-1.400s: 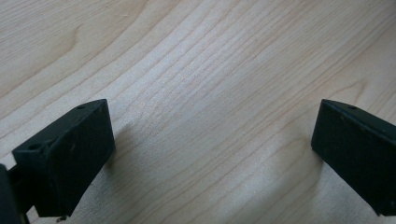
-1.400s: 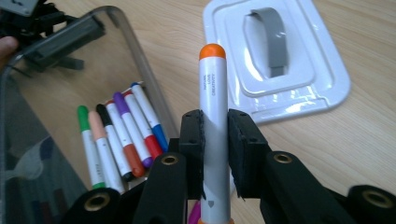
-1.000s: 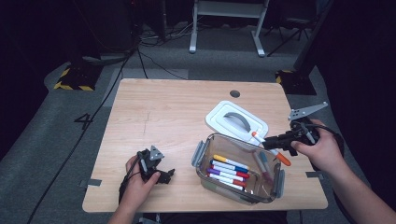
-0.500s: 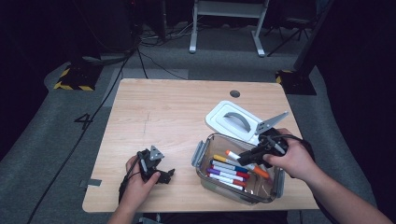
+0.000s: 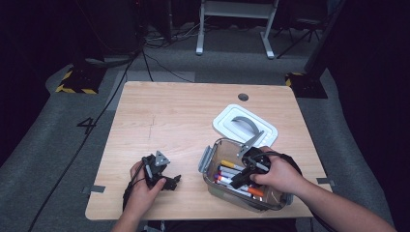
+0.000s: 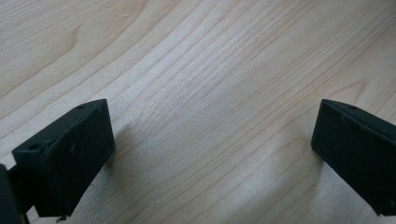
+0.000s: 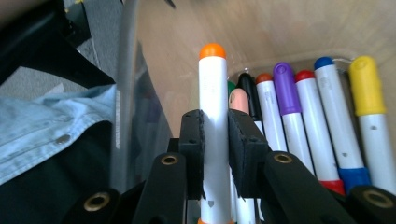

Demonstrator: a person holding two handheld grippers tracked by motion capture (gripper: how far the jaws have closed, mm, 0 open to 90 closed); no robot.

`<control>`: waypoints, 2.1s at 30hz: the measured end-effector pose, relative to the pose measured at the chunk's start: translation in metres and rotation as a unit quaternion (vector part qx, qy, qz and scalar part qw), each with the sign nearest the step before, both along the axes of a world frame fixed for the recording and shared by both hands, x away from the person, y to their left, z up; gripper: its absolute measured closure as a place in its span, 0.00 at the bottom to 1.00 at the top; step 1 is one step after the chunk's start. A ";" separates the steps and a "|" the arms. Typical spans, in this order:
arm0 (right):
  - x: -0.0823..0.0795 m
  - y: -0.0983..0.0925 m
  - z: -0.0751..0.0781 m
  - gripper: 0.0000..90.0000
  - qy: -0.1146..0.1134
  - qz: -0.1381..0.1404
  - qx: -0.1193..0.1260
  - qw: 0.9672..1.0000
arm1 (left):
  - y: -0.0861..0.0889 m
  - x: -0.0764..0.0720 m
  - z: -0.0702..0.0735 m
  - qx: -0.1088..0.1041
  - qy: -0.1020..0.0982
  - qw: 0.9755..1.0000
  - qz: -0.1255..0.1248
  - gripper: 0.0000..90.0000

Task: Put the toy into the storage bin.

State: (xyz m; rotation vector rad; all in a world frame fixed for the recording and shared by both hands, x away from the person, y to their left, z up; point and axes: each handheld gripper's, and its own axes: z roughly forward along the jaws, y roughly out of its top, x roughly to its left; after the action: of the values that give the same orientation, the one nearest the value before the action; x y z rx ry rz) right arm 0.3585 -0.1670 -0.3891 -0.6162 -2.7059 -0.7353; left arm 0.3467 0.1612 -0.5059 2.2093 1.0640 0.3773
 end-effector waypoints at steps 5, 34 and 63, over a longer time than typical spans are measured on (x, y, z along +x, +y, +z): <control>0.001 0.007 -0.015 0.85 0.012 0.006 -0.023 1.000 | 0.000 0.000 0.000 0.000 0.000 1.000 0.000 0.00; 0.012 -0.004 0.005 0.56 -0.110 -0.024 0.047 0.992 | 0.000 0.000 0.000 0.000 0.000 1.000 0.000 0.00; 0.067 -0.157 -0.014 0.58 -0.143 -0.257 -0.026 0.955 | 0.000 0.000 0.000 0.000 0.000 1.000 0.000 0.00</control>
State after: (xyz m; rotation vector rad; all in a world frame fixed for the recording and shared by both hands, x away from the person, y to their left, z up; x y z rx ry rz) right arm 0.4252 -0.3242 -0.4032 -1.3553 -2.8527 -0.9345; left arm 0.3467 0.1612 -0.5059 2.2098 1.0632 0.3767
